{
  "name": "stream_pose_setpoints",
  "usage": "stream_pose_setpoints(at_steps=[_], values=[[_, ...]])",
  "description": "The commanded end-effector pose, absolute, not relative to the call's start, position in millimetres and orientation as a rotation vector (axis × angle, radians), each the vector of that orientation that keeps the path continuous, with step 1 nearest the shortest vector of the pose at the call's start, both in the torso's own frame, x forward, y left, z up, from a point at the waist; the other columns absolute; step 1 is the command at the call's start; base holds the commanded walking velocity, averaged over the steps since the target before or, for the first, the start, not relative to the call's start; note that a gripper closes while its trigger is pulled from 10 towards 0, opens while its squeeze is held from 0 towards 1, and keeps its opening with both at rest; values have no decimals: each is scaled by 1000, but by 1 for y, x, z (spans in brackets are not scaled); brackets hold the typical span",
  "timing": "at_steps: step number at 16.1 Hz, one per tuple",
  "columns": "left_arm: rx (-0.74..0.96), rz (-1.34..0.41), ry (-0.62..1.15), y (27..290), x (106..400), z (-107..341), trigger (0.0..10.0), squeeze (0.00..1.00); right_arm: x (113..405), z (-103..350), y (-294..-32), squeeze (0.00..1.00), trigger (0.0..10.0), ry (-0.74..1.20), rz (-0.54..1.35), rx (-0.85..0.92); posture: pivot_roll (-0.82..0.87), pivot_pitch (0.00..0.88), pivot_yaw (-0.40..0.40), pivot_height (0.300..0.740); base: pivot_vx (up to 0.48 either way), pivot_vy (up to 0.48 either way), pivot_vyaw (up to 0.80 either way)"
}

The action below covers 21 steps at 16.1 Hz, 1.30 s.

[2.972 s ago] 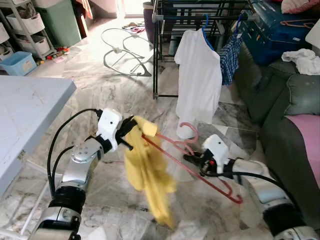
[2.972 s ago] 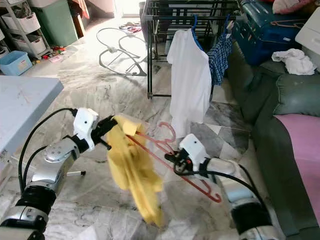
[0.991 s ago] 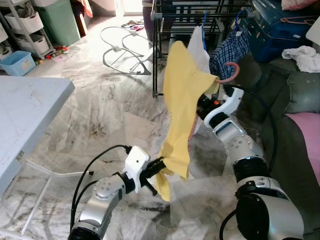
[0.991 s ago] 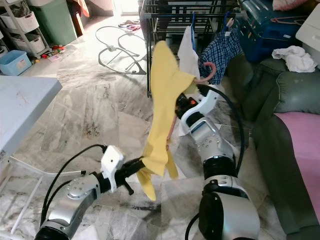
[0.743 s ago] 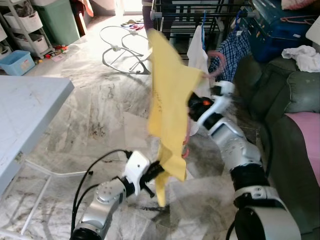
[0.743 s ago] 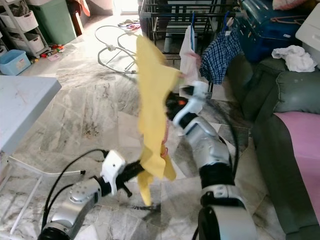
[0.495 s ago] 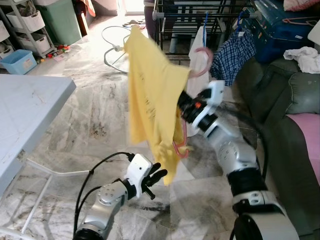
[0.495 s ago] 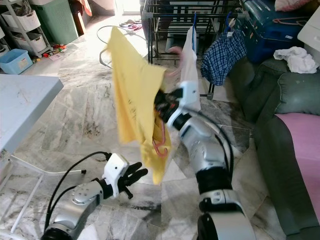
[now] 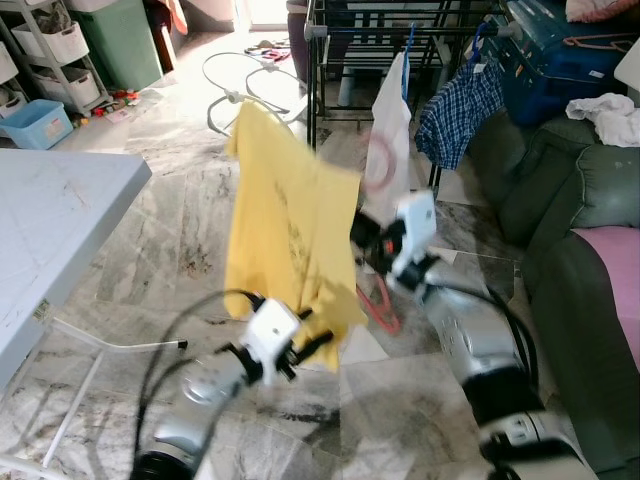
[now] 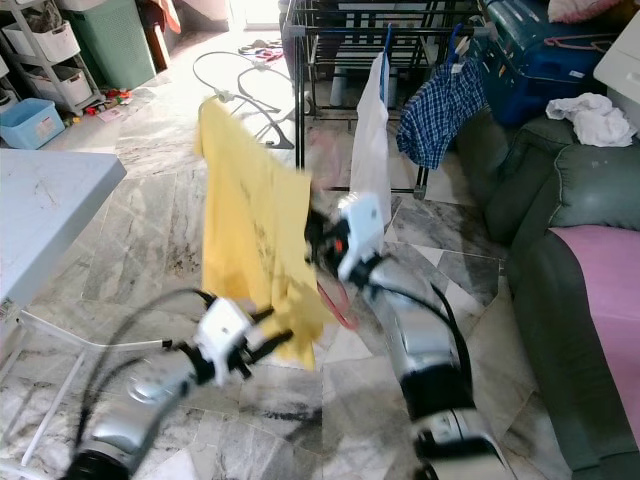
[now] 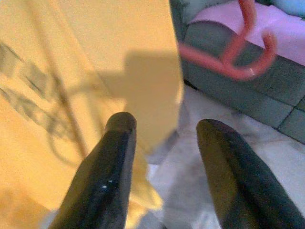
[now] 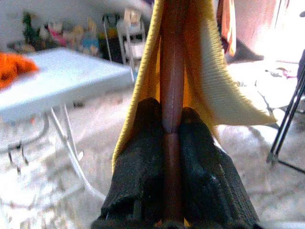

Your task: Hang hanger

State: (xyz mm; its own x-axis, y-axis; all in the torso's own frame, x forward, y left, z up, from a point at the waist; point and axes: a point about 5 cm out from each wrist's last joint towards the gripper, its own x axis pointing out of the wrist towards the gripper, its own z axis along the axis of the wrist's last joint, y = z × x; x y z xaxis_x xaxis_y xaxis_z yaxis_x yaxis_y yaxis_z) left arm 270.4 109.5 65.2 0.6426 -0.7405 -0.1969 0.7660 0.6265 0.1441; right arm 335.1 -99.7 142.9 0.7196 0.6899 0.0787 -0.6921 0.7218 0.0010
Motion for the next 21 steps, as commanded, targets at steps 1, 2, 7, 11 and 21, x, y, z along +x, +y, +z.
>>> stream_pose_setpoints(at_steps=[1, 2, 7, 11, 21], values=[[236, -870, 98, 112, 271, 71, 10000, 1000, 334, 150, -99, 0, 10000, -129, 786, -16, -98, 59, 13, 740, 0, 0, 0], [303, -839, 27, 123, 279, 87, 10000, 1000, 328, 135, -109, 0, 10000, -96, 784, -99, -96, 59, 15, 740, 0, 0, 0], [500, -784, -80, 145, 297, 117, 10000, 1000, 311, 107, -131, 0, 10000, -25, 819, -234, -98, 61, 19, 740, 0, 0, 0], [638, -791, -76, 157, 308, 121, 10000, 1000, 293, 94, -134, 0, 10000, 28, 939, -264, -109, 60, 23, 740, 0, 0, 0], [868, -914, 50, 183, 312, 104, 10000, 1000, 276, 98, -144, 0, 10000, 82, 1172, -362, -121, 56, 26, 740, 0, 0, 0]])
